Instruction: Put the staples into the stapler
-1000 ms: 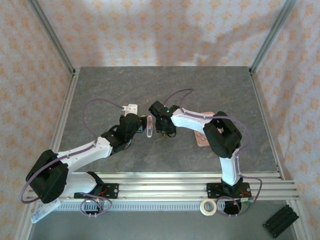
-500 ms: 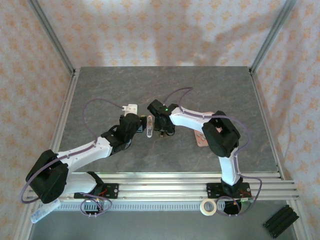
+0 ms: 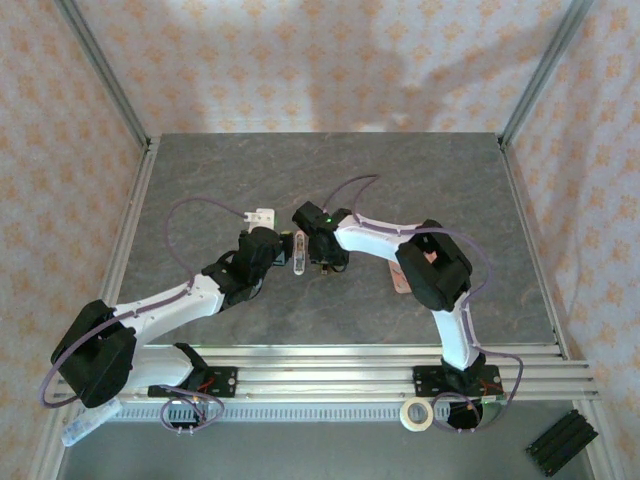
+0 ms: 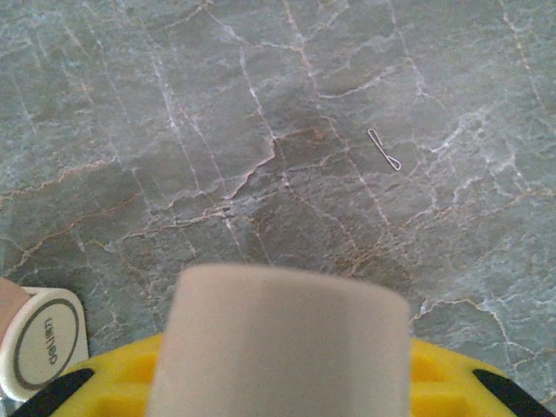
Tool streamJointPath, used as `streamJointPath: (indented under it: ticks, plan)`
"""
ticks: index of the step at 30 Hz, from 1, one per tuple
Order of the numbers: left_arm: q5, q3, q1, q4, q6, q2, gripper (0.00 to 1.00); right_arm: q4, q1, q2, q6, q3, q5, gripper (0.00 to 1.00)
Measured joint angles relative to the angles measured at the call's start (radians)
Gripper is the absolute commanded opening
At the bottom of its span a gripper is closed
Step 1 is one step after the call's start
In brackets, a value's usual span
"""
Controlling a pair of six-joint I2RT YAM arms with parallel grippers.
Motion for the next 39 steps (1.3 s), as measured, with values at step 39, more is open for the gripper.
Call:
streamJointPath:
  ticks: [39]
  plan:
    - [0.038,-0.001,0.006,0.003,0.002,0.002,0.68,0.033,-0.007,-0.201,-0.142,-0.095,0.035,0.65]
